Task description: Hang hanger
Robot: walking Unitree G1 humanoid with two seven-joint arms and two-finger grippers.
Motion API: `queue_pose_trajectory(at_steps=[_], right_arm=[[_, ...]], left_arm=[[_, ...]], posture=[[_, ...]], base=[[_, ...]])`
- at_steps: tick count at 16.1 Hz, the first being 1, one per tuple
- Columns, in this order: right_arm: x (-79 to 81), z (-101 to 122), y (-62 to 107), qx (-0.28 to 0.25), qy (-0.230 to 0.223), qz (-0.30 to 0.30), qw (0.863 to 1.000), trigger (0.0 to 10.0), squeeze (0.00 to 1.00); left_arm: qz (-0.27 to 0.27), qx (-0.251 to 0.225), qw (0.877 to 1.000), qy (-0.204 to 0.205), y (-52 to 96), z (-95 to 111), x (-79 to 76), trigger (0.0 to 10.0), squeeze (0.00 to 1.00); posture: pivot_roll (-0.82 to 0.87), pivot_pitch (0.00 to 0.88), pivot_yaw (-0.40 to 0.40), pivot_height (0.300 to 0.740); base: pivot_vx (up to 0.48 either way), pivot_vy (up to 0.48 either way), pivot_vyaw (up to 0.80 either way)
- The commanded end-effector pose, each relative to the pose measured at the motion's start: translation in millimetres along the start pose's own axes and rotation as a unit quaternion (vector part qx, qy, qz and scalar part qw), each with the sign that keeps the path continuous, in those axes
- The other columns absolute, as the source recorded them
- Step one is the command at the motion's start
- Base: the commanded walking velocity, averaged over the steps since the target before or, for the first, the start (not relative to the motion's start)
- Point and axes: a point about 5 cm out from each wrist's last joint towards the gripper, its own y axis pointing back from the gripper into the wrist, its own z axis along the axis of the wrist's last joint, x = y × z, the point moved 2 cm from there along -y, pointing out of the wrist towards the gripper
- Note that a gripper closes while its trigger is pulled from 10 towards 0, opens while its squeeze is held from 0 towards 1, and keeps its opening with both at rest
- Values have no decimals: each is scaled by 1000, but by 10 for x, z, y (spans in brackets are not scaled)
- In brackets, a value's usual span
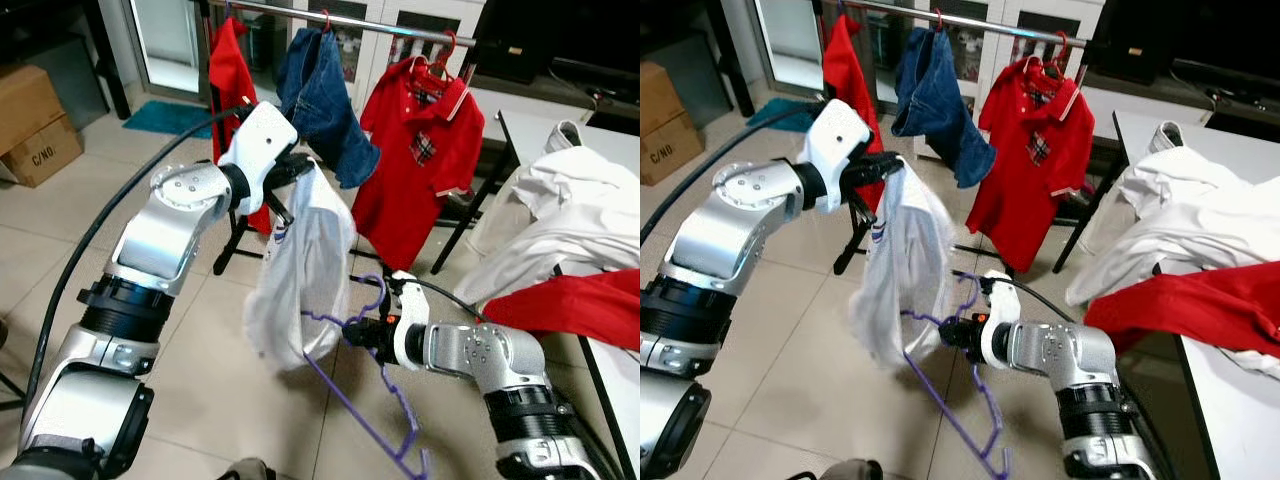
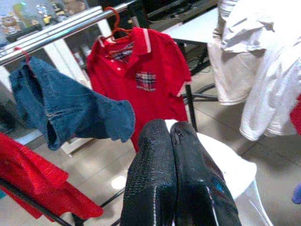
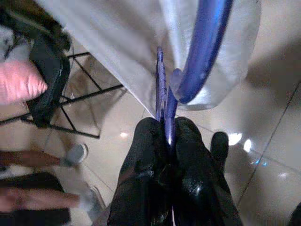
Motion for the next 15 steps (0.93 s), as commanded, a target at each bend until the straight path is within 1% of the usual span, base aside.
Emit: queue_pose_trajectory(at_steps=[1,3,4,5,6,7,8,9,10,11,12,13,14,15], right_arm=[[-36,71,25,-19,-53,-5,998,10000,0],[-97,107,31,-40,-123,-25,991,10000,0],[-168,121,55,-58,-165,-44,984,10000,0],[-236,130,87,-76,-194,-64,976,10000,0],[-323,145,136,-102,-235,-86,963,10000,0],[-390,150,177,-122,-262,-104,952,10000,0],[-433,157,202,-134,-279,-119,943,10000,0],[-558,186,280,-166,-321,-163,918,10000,0],[-570,194,293,-170,-329,-169,913,10000,0],[-588,248,322,-194,-362,-177,895,10000,0],[-590,321,340,-219,-400,-177,872,10000,0],[-568,383,333,-237,-431,-166,854,10000,0],[-526,439,316,-252,-449,-159,842,10000,0],[-432,542,288,-271,-469,-134,830,10000,0]], left_arm=[[19,-25,999,-15,30,125,46,0,0],[39,-27,999,-23,54,102,74,0,0],[55,-31,998,-28,70,91,102,0,0],[70,-37,997,-24,83,84,131,0,0],[90,-41,995,-25,107,68,166,0,0],[104,-43,993,-25,129,48,189,0,0],[112,-47,992,-22,142,38,197,0,0],[133,-48,990,-14,180,-21,193,0,0],[137,-48,989,-13,186,-32,191,0,0],[143,-48,989,-3,198,-69,164,0,0],[145,-49,988,7,199,-100,118,0,0],[144,-50,988,13,192,-120,74,0,0],[141,-51,988,23,173,-143,15,0,0],[143,-54,987,43,150,-187,-61,0,0]], posture=[[134,24,-71,740],[133,23,-74,740],[132,23,-74,740],[129,19,-73,740],[123,15,-68,740],[117,14,-63,740],[117,14,-63,740],[112,13,-55,740],[112,13,-55,740],[109,14,-52,740],[110,18,-55,740],[112,19,-54,740],[116,21,-53,740],[119,24,-53,740]], base=[[0,0,0],[0,0,0],[0,0,0],[0,0,0],[0,0,0],[0,0,0],[0,0,0],[0,0,0],[0,0,0],[0,0,0],[0,0,0],[0,0,0],[0,0,0],[0,0,0]])
